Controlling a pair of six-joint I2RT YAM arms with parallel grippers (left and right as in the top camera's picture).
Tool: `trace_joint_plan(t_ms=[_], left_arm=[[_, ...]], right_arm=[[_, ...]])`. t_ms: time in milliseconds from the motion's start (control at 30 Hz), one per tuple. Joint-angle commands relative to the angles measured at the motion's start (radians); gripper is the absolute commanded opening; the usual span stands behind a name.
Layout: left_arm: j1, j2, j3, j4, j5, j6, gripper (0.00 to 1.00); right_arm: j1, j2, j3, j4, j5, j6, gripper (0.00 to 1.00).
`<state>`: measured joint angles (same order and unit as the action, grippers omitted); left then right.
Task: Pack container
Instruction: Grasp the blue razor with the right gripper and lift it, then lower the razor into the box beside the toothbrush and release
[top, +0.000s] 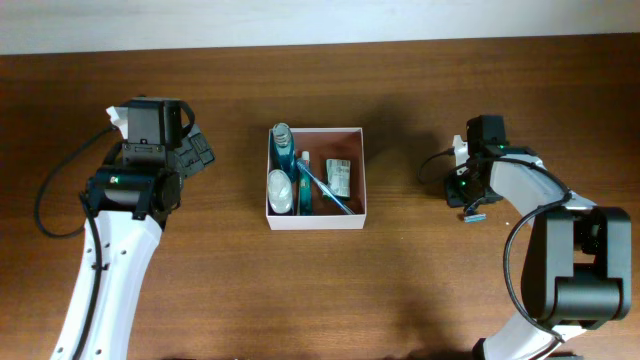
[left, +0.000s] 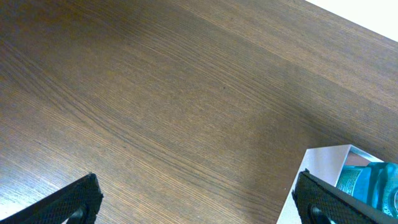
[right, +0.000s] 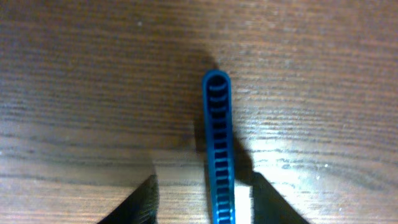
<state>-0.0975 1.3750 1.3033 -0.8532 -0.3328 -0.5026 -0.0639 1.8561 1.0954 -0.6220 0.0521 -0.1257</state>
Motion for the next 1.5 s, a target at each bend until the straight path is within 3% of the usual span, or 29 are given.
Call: trace_joint_plan(t_ms=[0,200,367,700,900,1067,1467], left_arm=[[0.007,0.005,0.008,-0.001,0.0,-0.005,0.99],[0.007,0.005,0.008,-0.001,0.0,-0.005,0.99],[0.007,0.005,0.008,-0.001,0.0,-0.005,0.99],[0.007,0.005,0.008,-0.001,0.0,-0.005,0.99],[0.007,0.005,0.008,-0.001,0.0,-0.005,0.99],[0.007,0.005,0.008,-0.001,0.0,-0.005,0.99],[0.007,0.005,0.008,-0.001,0.0,-0.005,0.99]], right_arm=[[0.003,0.019,-0.024,0.002,0.012,0.0,0.29],[0.003,0.019,-0.024,-0.002,0.009,0.004,0.12],[0.003,0.018,-0.024,0.002,0.008,0.005,0.04],[0.023,-0.031,0.153,-0.165,-0.187,0.012,0.04],[0.124,-0.083,0.337,-0.266,-0.253,0.111,0.04],[0.24,-0.089,0.405,-0.227,-0.38,0.134,0.04],[0.443,-0.082,0.383,-0.126,-0.377,0.169,0.04]])
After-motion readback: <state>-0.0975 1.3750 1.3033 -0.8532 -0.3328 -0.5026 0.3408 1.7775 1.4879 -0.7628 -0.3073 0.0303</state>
